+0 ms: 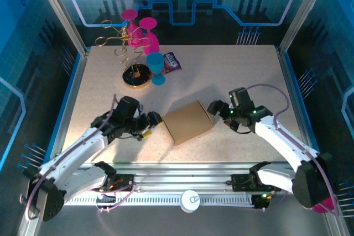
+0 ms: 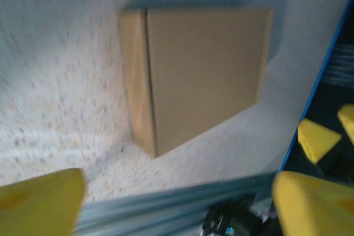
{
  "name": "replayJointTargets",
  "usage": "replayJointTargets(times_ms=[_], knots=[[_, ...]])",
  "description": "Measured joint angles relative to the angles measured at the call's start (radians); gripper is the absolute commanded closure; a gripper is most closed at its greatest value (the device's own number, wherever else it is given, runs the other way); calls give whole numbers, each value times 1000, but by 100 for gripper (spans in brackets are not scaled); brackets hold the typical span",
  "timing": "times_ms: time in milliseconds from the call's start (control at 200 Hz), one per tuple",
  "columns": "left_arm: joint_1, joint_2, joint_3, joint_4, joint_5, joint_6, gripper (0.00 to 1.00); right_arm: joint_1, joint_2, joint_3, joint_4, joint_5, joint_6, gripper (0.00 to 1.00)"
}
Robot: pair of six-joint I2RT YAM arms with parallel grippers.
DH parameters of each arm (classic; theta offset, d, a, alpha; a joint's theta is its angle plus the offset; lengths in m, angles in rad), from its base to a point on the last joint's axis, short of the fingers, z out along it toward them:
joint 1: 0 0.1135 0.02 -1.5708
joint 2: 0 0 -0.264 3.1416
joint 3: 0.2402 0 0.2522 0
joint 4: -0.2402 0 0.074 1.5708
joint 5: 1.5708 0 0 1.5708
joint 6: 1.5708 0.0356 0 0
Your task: Fold the paper box
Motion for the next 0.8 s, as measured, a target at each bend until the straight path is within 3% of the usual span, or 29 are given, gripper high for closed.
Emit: replayJointTargets(times_ms=[135,240,350,415,585,680,800], knots=[[114,-188,42,-85,-142,40,1,0,-87,103,-86,191,-68,0],[148,-277,43,-174,-294,68,1,6,-139,103,-132,396,-106,0],[150,-284,48,-305,-531,61,1,10,-238,-58,-29,559,-242,0],[151,-277,31,-323,-654,125,1,14,-303,-217,97,622,-375,0],[158,-282,-158,-90,-780,513,1,6,-302,-537,454,683,-699,0],[181,-270,-293,103,-773,697,1,-43,-208,-563,601,661,-795,0],[238,-204,-422,340,-733,822,1,-113,-57,-560,797,597,-878,0]])
